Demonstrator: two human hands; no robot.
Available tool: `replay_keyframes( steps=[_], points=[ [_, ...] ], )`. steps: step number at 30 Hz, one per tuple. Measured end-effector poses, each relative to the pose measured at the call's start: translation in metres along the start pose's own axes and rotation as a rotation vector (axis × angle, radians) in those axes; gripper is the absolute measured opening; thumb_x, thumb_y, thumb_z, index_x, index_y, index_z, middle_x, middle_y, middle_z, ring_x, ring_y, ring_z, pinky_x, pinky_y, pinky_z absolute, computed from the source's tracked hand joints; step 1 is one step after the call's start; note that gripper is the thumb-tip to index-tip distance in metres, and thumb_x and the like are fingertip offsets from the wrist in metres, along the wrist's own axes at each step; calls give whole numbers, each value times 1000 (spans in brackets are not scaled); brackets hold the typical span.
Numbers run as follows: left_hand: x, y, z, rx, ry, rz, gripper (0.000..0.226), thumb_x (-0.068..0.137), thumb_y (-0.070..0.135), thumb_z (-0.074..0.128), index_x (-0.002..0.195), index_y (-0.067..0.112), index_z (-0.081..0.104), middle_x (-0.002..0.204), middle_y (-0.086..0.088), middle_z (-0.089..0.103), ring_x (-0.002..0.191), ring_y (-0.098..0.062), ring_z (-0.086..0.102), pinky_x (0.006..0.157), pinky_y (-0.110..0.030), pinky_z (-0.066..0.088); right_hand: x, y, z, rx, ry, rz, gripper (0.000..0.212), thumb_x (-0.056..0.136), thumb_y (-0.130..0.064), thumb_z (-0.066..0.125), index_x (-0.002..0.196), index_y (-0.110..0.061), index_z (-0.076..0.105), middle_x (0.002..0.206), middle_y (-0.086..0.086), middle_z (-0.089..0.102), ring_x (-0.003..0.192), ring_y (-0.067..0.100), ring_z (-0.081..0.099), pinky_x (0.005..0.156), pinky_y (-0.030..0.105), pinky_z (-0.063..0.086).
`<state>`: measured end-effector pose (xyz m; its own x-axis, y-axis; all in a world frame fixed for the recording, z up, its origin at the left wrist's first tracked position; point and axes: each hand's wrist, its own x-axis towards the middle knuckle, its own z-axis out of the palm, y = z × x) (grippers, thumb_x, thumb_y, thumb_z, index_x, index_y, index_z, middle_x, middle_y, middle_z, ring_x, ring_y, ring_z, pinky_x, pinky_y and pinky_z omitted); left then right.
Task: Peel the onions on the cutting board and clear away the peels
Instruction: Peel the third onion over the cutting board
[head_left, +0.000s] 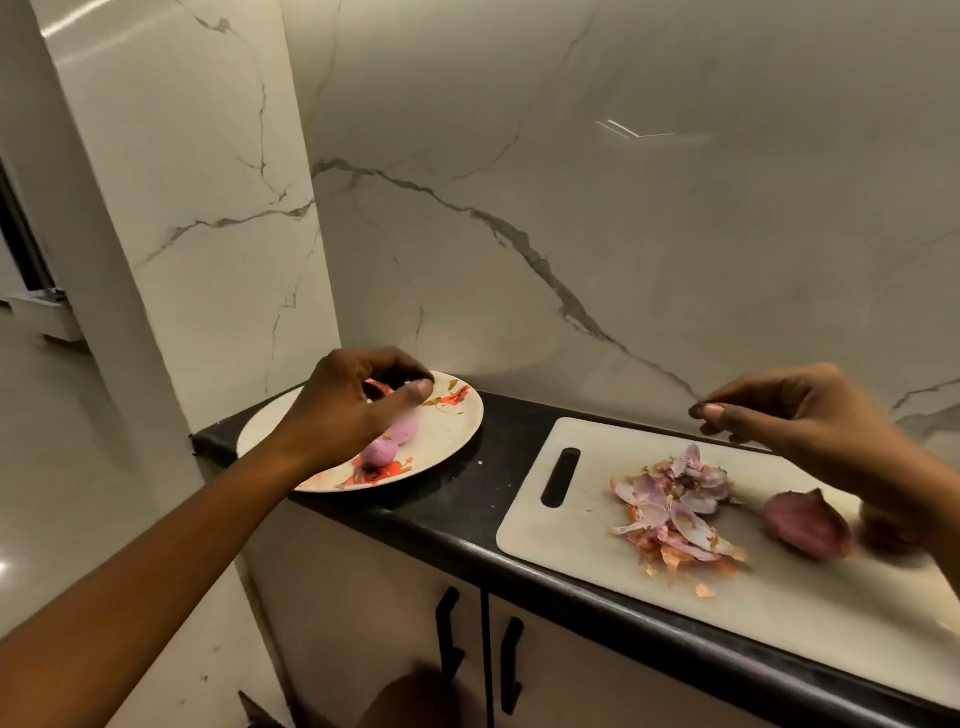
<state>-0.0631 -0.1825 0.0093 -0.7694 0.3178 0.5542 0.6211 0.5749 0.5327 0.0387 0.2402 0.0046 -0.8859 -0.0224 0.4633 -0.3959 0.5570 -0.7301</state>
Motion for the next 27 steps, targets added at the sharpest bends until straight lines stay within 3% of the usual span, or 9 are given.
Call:
replay_keyframes(
  steps=[2, 5, 7, 13, 16, 19, 24, 27],
  points=[
    [5, 25, 19, -51, -41, 67, 12, 94, 34, 75, 105, 32, 79, 99, 21, 76, 96, 1, 70, 75, -8, 53, -1, -1, -6, 6, -13, 2, 11, 87, -18, 79, 97, -15, 84, 86, 6, 82, 81, 19, 78, 73, 23, 61],
    [11, 57, 55, -167, -97, 163, 7, 95, 25, 77, 101, 25, 80, 92, 16, 77, 92, -3, 72, 73, -12, 53, -3, -1, -12, -3, -3, 27, 7, 91, -11, 79, 95, -13, 84, 83, 8, 81, 77, 19, 76, 68, 22, 57],
    [16, 75, 78, -243, -136, 202, 8, 95, 23, 77, 101, 21, 81, 91, 13, 77, 88, -6, 72, 71, -15, 56, -3, -2, -14, -13, -9, 40, 5, 91, -13, 80, 91, -11, 84, 80, 8, 80, 72, 16, 72, 64, 19, 54],
    [44, 111, 144, -356, -283, 332, 8, 96, 24, 77, 100, 19, 81, 88, 12, 77, 84, -10, 72, 70, -24, 58, -7, -6, -35, -105, -116, 184, 20, 88, -31, 83, 84, -11, 83, 75, 9, 77, 67, 14, 63, 62, 26, 47],
    [60, 122, 169, -407, -317, 375, 5, 96, 24, 77, 96, 21, 81, 84, 11, 77, 79, -10, 72, 66, -17, 50, -12, -6, -51, -200, -218, 290, 18, 83, -36, 88, 88, -18, 85, 83, 1, 80, 79, 12, 73, 75, 27, 54],
    [77, 132, 186, -417, -359, 391, 6, 96, 25, 77, 96, 20, 81, 84, 10, 78, 79, -9, 73, 67, -16, 52, -17, -11, -60, -298, -321, 372, 21, 80, -38, 92, 96, -28, 85, 94, -11, 82, 89, 2, 74, 81, 18, 50],
    [102, 133, 204, -444, -416, 367, 7, 96, 23, 77, 94, 17, 81, 79, 7, 76, 69, -1, 68, 63, -13, 50, -16, -14, -52, -530, -540, 487, 54, 70, -53, 94, 120, -45, 75, 109, -30, 74, 106, -3, 66, 101, 29, 54],
    [106, 126, 212, -490, -416, 334, 9, 96, 23, 77, 92, 15, 81, 78, 1, 77, 66, -2, 67, 63, -16, 52, -14, -12, -44, -592, -576, 497, 58, 65, -59, 95, 118, -51, 74, 110, -31, 71, 107, -6, 66, 103, 30, 54]
  ],
)
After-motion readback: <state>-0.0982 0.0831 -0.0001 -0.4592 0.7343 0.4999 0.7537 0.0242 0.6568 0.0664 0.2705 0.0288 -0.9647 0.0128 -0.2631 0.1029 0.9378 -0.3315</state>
